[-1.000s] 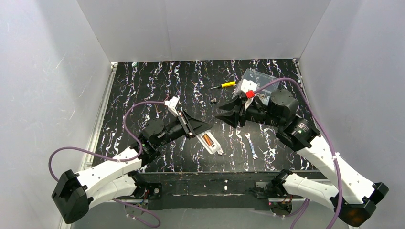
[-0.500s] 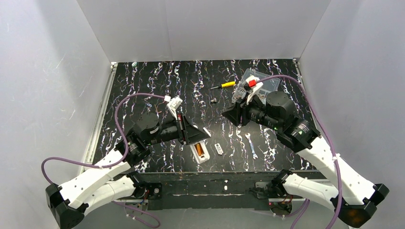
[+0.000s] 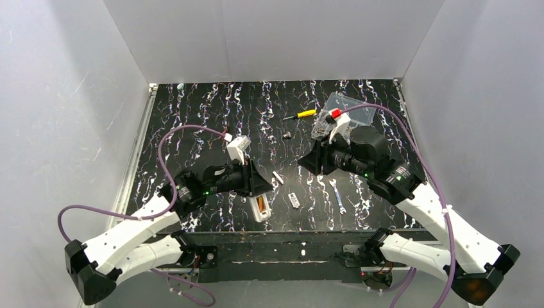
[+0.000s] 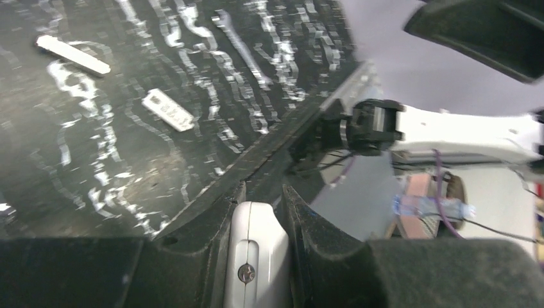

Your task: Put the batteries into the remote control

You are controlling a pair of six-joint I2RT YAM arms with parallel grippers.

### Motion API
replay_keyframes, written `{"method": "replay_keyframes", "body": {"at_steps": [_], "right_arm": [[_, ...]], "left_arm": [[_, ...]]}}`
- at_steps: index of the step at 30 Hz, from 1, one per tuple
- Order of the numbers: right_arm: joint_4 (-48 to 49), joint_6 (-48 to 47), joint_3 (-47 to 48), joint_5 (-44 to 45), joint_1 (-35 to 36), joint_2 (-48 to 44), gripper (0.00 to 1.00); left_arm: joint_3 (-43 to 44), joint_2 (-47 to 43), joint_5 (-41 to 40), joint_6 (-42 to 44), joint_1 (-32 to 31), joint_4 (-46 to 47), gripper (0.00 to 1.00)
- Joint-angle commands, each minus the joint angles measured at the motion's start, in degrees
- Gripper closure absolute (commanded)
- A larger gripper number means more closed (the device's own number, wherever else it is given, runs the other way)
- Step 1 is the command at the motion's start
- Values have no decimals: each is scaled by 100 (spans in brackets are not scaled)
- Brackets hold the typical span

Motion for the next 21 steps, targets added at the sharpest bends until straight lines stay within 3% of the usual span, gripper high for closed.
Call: {"method": "replay_keyframes", "body": {"at_steps": [1,7,15,21], "right_arm": [[-111,551,-258,543,-13,-3,53],[-294,717,-515,1161,-11,-171,53],[-849,976,-643,2181,-35,-704,52],[-1219,1232,-841,2766,-61,-1316,52]], "left_arm": [[621,497,-951,448,-13,-1422,100],[1978,2424,-1715,1333,-11,-3281,100],[4849,5634,-2944,1986,-66,-5486,100],[6880,7718,-4691,2093,-325,-6939,100]]}}
